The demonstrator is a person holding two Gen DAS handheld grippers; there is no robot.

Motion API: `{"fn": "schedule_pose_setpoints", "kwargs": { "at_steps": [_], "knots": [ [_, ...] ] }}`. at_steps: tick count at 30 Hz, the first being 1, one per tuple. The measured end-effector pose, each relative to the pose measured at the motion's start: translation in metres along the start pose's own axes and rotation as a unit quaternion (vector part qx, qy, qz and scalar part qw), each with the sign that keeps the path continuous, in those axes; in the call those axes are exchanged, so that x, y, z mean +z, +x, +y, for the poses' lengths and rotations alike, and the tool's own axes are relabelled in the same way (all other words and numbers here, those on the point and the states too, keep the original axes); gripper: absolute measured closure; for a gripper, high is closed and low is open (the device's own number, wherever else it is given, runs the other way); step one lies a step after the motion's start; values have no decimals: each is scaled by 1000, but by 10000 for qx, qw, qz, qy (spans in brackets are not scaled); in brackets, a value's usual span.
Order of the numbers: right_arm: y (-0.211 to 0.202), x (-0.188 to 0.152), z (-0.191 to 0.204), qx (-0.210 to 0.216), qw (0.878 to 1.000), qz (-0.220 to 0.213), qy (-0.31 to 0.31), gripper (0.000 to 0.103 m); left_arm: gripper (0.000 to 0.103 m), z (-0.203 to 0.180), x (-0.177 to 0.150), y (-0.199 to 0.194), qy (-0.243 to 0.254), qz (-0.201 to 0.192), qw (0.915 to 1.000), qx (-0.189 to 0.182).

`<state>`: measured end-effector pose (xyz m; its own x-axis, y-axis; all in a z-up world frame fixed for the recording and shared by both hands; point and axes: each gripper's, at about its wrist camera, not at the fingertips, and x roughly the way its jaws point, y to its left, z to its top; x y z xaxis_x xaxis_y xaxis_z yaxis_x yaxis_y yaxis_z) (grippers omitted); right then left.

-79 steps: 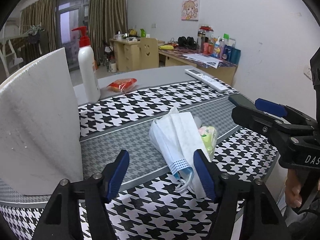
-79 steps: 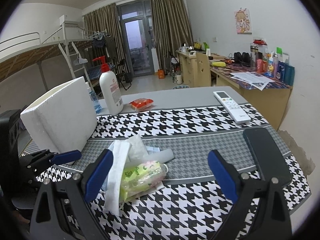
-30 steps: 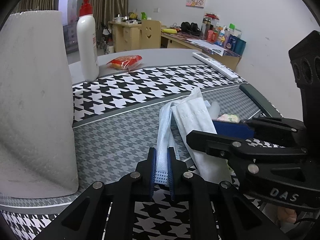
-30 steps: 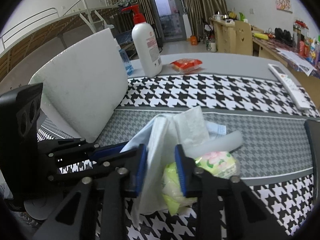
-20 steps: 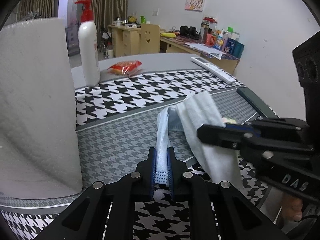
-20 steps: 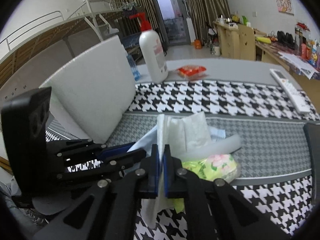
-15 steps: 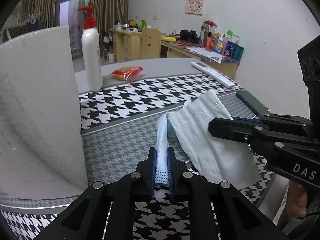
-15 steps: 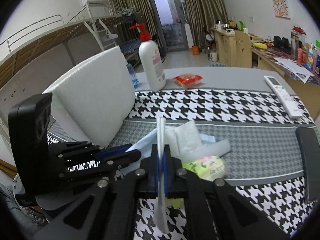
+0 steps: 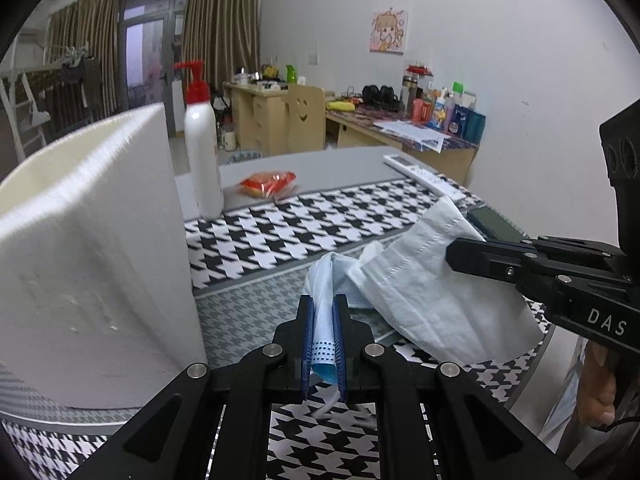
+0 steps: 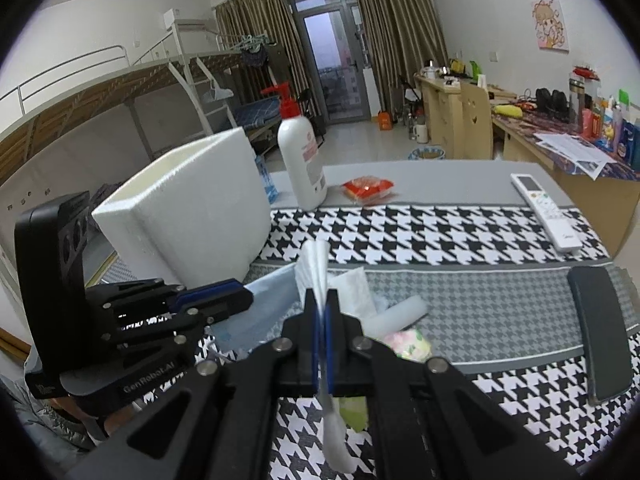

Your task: Organize soft objects

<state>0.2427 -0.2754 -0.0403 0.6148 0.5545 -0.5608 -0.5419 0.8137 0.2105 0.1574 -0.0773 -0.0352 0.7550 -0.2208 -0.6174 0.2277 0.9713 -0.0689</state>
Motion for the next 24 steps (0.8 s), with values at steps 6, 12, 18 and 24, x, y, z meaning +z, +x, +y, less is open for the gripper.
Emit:
{"fn": "schedule_pose_setpoints", "kwargs": {
  "at_steps": [6,12,18,24],
  "knots": [
    [-15,6,0,-103,9997,-224,-21,99,93,4,8,-16,10,-233,9997,75],
    [-26,11,2,-158,9990,-404,-73,99,93,3,14,-29,33,-425,9990,144],
    [-39,13,4,-204,9981,-581,-80,99,93,6,18,-42,0,-621,9976,298],
    [-47,13,0,-287,9974,-658,-40,99,93,7,19,-48,-3,-711,9965,432]
  ]
}}
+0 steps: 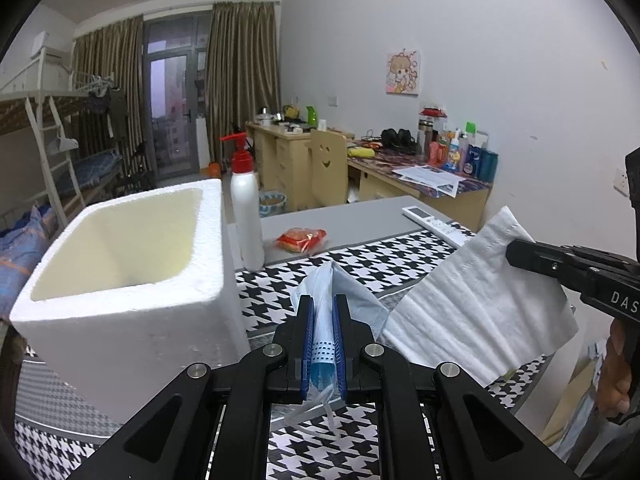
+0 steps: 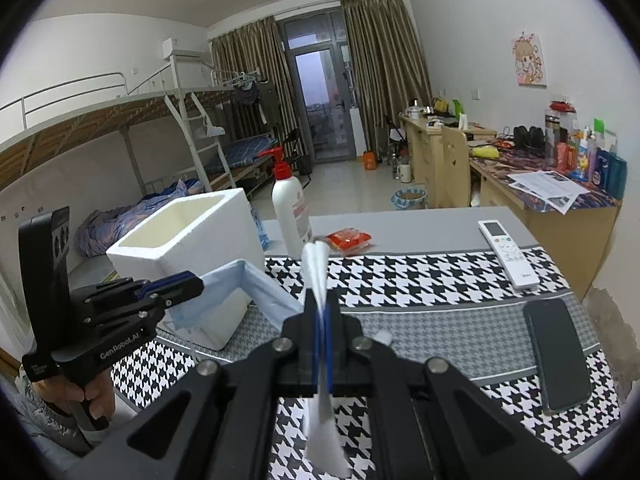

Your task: Organize soft objects

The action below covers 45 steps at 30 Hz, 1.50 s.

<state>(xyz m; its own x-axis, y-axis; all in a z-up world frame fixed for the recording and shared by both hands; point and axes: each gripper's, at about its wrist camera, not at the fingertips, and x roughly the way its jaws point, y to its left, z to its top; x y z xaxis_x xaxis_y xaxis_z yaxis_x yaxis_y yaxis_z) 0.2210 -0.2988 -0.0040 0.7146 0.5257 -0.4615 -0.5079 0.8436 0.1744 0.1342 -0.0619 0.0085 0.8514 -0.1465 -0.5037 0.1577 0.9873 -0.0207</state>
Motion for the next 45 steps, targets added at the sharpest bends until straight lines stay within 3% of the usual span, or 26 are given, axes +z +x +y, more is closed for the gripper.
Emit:
{"fn": "schedule_pose_setpoints", "kwargs": {
  "at_steps": [11,23,26,28,30,35,45],
  "knots": [
    [-9,-2,2,-71,10000,-58,-12,99,93,4,3,-10,-18,-187,9998,120],
    [42,-43,-8,-264,9947,990,11,98,93,2,-15,5,-80,136,9999,-17],
    [48,-50,-11,-185,9933,1134,82,84,93,3,-16,7,-107,167,9998,-23],
    [49,-53,-9,-177,9936,1113,46,47,93,5,-17,9,-128,189,9997,-19],
    [48,-56,-7,-105,9945,1046,36,37,93,4,-18,11,-134,221,9997,-16],
    [59,-65,7,-47,9916,1283,-144,37,93,6,-19,11,-151,244,9996,-26],
    [69,-87,12,-393,9831,1753,-346,37,93,7,-23,13,-169,298,9994,-81]
  ]
}}
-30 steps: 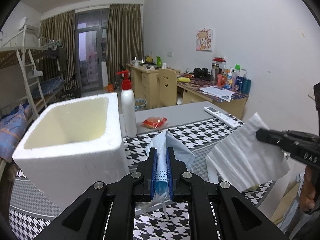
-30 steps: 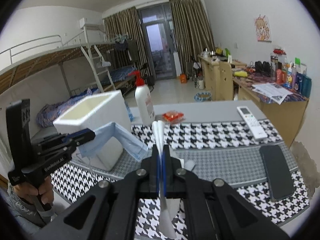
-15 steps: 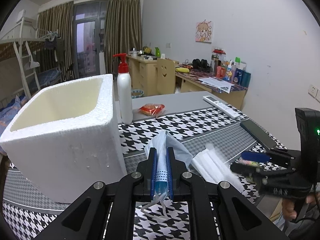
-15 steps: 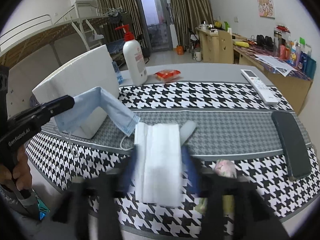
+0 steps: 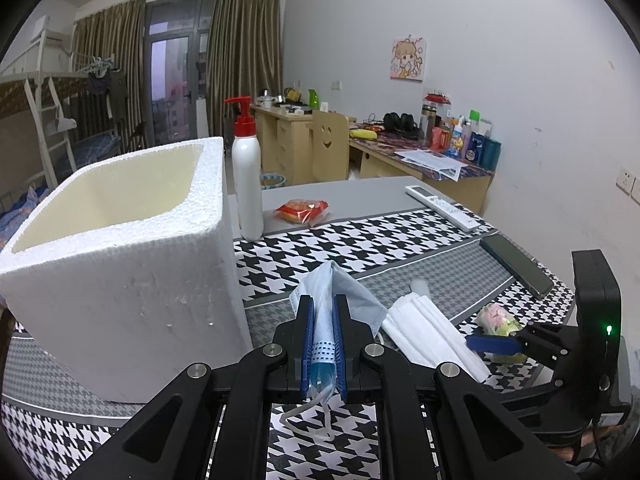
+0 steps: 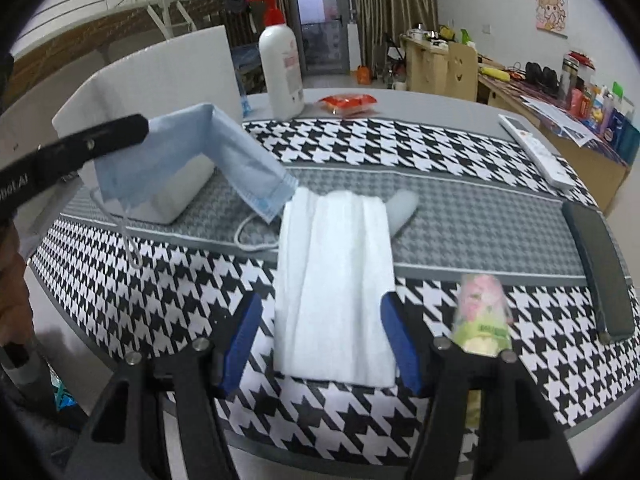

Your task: Organize soft objects

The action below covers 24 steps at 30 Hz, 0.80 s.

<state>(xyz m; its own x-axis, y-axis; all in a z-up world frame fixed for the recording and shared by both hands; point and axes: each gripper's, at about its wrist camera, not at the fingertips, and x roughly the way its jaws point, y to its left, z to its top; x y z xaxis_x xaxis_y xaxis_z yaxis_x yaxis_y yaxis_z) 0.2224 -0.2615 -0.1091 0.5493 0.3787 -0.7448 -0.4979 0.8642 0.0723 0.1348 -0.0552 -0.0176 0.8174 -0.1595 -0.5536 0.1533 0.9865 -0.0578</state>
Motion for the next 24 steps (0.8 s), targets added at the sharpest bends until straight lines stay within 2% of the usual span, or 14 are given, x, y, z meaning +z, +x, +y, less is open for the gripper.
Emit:
{"fn": "schedule_pose_setpoints", "kwargs": {
  "at_steps": [3,5,6,9,10,15,24],
  "knots": [
    [1,-3,2,-29,10000,48,-40,37,93,0,0,0,-9,0,10000,-12],
    [3,-4,2,-30,9999,141,-36,48,93,0,0,0,-11,6,10000,-19],
    [5,-5,1,-68,9998,194,-1,61,93,0,0,0,-18,10,10000,-27],
    [3,-6,-3,-16,9997,228,89,84,93,0,0,0,-17,14,10000,-41],
    [2,-7,-5,-17,9997,235,115,88,93,0,0,0,-18,13,10000,-49],
    [-6,-2,-10,40,9998,94,179,95,93,-1,1,-1,-18,4,10000,-52],
    [-40,21,-15,80,9984,-525,209,96,93,0,11,-14,6,-209,9998,-72]
  ]
}}
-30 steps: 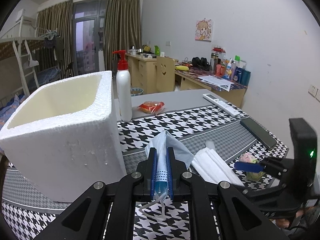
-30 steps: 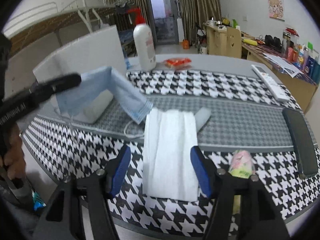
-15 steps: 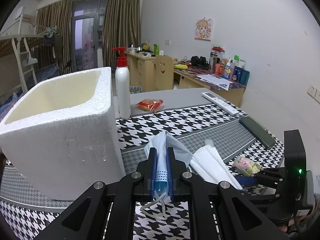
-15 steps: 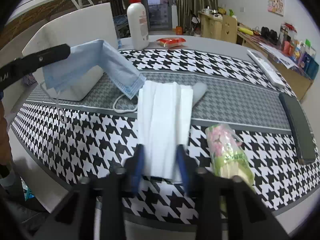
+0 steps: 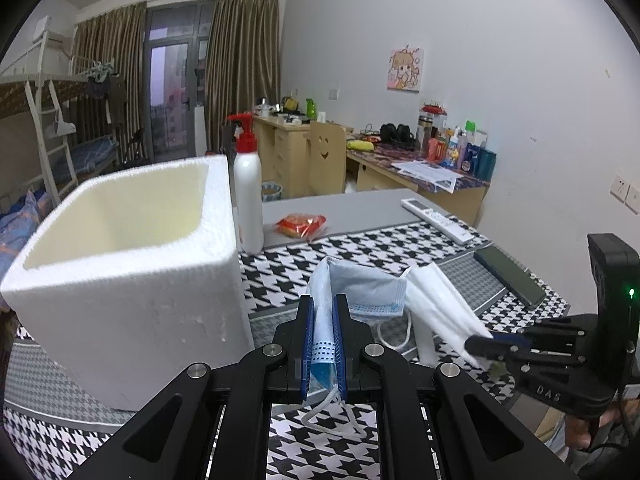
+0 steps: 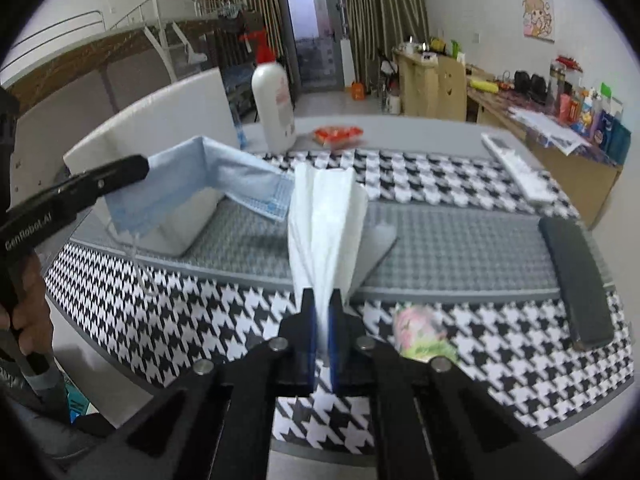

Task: Organize soft objects
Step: 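Carry the face mask and tissue sheet with both tools over the foam box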

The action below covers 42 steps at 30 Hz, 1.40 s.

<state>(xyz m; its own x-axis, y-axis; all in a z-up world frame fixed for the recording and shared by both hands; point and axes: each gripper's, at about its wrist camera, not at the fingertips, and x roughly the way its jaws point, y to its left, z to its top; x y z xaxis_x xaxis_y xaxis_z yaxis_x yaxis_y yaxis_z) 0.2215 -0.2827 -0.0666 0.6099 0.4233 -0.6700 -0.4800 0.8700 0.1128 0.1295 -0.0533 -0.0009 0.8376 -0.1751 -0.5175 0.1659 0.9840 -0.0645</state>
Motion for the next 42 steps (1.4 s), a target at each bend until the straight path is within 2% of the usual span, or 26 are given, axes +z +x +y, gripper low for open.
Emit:
{"fn": "schedule_pose_setpoints", "kwargs": {
  "at_steps": [8,15,42],
  "knots": [
    [-14,16,8,48,9994,-345,-74,96,93,2,16,-16,24,-300,9995,58],
    [-15,19,-3,-90,9991,-414,67,96,93,6,31,-24,32,-544,9983,190],
    [-37,45,3,66,9952,-978,5,96,93,-4,53,-32,241,-777,9966,157]
  ]
}}
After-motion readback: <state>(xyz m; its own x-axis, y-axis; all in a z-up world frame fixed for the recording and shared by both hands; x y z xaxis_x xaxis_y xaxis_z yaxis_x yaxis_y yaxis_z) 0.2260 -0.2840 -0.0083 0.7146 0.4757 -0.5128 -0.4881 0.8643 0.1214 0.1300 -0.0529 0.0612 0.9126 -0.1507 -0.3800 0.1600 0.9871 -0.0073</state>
